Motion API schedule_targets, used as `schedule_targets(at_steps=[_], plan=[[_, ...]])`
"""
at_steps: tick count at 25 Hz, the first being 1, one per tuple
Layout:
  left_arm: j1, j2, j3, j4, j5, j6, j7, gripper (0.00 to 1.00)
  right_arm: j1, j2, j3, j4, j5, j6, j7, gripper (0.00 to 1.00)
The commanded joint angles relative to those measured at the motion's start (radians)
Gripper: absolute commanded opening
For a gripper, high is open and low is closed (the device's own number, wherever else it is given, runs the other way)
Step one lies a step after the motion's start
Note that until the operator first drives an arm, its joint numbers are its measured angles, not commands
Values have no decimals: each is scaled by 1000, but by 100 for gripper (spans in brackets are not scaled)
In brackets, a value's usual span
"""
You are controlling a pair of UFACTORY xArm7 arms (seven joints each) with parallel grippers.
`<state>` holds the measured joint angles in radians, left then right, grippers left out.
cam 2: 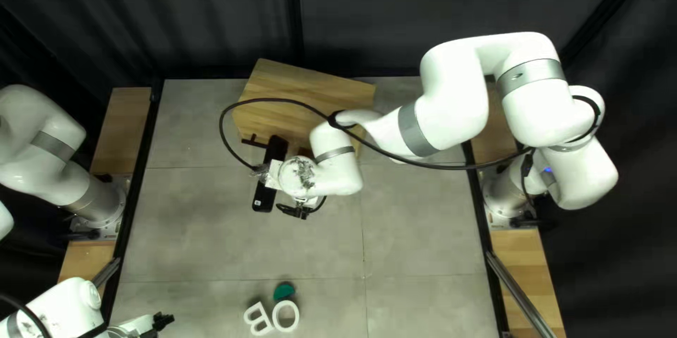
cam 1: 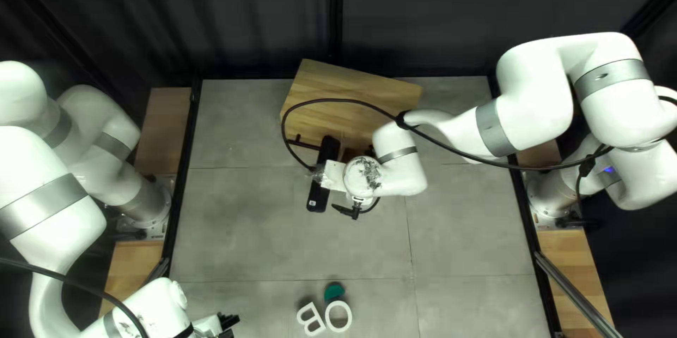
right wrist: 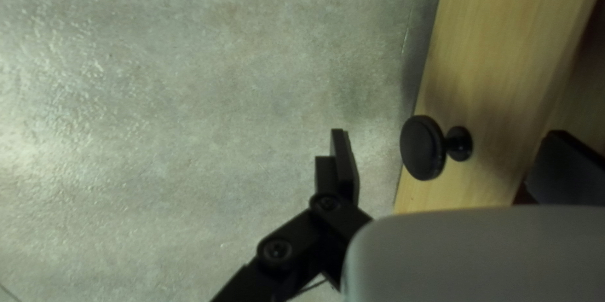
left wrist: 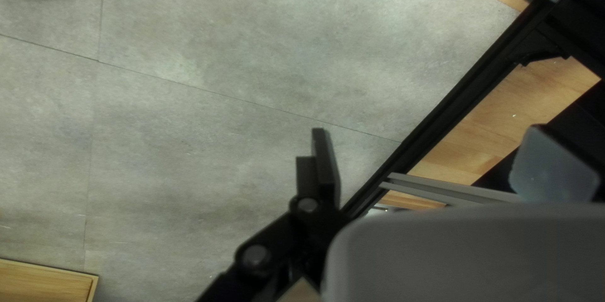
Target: Open drawers and place objects into drawer and close
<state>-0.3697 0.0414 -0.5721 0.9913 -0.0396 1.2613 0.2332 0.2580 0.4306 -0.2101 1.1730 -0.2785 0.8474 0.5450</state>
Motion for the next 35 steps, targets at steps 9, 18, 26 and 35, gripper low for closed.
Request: schedule_targets(at_steps=[9,18,26,35], plan=[[0,0,0,0,0,0,0,100,-5,-12,2,-10,24,-37,23,100],[0,0,0,0,0,0,0,100,-6,-20,4,-24,38,-50,38,100],[0,0,0,0,0,0,0,100,-3,-20,3,-31,38,-64,52,100],[0,0,0,0,0,0,0,100,-4,-14,7,-25,41,-72,46,100]])
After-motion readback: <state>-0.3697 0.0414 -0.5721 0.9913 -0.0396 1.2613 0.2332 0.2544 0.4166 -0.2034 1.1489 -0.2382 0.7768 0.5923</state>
